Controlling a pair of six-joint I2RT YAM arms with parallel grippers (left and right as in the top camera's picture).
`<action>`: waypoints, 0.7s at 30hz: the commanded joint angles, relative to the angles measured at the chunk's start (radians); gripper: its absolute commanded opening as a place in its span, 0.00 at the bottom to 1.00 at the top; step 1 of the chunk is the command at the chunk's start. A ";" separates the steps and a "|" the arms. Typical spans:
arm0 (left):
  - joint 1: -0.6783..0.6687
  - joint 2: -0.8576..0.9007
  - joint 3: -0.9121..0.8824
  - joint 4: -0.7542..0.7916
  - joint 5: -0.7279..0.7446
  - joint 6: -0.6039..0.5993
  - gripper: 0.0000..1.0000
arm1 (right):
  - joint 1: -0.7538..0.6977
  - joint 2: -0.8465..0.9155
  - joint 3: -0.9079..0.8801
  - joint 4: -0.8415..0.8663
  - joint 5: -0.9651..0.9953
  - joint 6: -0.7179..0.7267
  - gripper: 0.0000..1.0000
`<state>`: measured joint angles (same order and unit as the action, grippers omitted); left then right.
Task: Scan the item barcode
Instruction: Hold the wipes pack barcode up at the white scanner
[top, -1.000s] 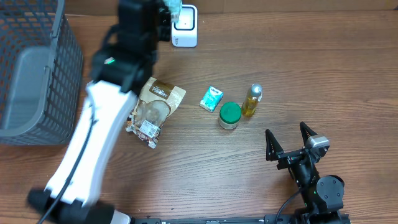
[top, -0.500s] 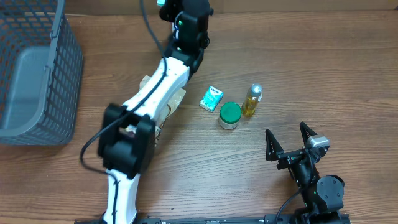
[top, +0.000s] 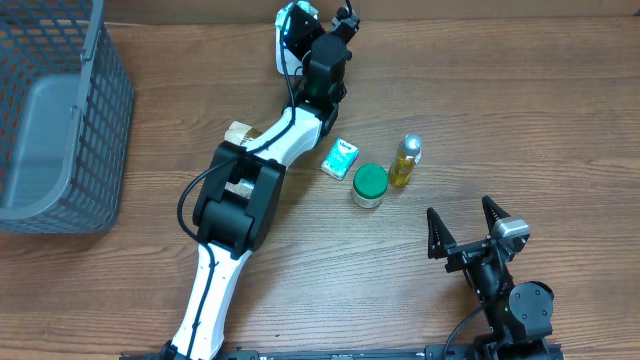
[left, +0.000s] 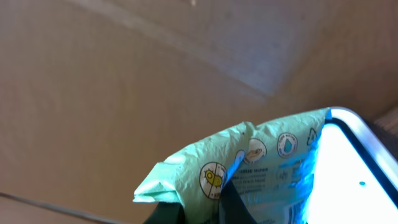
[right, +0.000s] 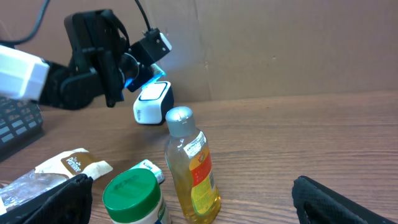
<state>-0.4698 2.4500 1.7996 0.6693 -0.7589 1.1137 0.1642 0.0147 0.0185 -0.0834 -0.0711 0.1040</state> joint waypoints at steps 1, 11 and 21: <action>0.012 0.030 0.014 0.087 0.079 0.160 0.04 | -0.003 -0.012 -0.010 0.003 0.010 -0.003 1.00; 0.033 0.032 0.014 0.012 0.105 0.036 0.04 | -0.003 -0.012 -0.011 0.003 0.010 -0.003 1.00; 0.034 -0.065 0.017 0.102 -0.063 -0.248 0.04 | -0.003 -0.012 -0.010 0.003 0.010 -0.003 1.00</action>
<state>-0.4377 2.4634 1.8000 0.7830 -0.7547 0.9966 0.1642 0.0147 0.0185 -0.0834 -0.0708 0.1040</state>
